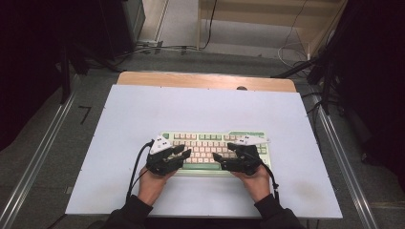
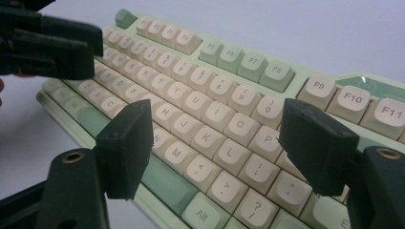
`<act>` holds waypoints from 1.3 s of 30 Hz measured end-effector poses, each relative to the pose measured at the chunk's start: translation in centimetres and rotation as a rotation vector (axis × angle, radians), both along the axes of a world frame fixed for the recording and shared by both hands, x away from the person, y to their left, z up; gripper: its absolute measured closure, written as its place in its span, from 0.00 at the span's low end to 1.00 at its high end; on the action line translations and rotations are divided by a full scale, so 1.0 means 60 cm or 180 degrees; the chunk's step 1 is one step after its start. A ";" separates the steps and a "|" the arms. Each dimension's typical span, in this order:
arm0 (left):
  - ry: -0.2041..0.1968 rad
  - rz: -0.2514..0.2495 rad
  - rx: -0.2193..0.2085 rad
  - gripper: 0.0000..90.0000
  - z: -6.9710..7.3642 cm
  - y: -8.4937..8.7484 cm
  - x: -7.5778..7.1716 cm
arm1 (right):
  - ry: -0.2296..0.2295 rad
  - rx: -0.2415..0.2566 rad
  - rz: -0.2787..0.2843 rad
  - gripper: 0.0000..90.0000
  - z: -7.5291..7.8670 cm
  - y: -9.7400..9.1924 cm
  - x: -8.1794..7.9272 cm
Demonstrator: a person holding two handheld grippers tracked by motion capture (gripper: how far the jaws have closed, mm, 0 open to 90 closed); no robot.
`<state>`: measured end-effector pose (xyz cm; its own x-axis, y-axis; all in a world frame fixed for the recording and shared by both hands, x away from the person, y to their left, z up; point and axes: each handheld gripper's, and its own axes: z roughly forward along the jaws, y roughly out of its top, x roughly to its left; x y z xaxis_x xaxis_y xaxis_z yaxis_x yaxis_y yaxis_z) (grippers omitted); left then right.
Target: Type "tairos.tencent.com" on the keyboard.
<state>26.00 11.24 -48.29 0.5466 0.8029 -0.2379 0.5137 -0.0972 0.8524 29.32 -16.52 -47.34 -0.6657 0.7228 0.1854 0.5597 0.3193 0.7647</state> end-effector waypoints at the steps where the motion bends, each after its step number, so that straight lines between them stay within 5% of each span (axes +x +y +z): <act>1: -0.0011 0.0058 -0.0026 0.61 0.001 0.003 0.001 | -0.0002 0.0005 0.0005 0.29 0.001 -0.001 -0.001; 4: 0.0065 0.0243 0.0010 0.44 0.001 0.009 0.005 | -0.0005 0.0013 -0.0017 0.29 0.001 -0.003 -0.001; 10: 0.0077 0.0292 0.0007 0.41 0.002 0.011 0.009 | 0.0015 -0.0001 -0.0028 0.29 0.000 -0.004 -0.003; 19: 0.0072 0.0453 0.0139 0.60 0.008 0.012 0.008 | -0.0007 0.0019 -0.0054 0.29 0.002 -0.011 -0.005; 22: 0.0018 0.0401 0.0114 0.70 0.007 0.013 0.010 | -0.0004 0.0015 -0.0054 0.29 0.002 -0.012 -0.006; 28: 0.0127 0.0165 0.0085 1.00 -0.003 0.007 0.022 | 0.0010 -0.0004 -0.0037 0.29 0.000 -0.007 -0.006; 39: 0.0161 0.0182 0.0265 1.00 -0.012 -0.009 0.035 | 0.0019 -0.0021 -0.0020 0.29 -0.004 -0.003 -0.004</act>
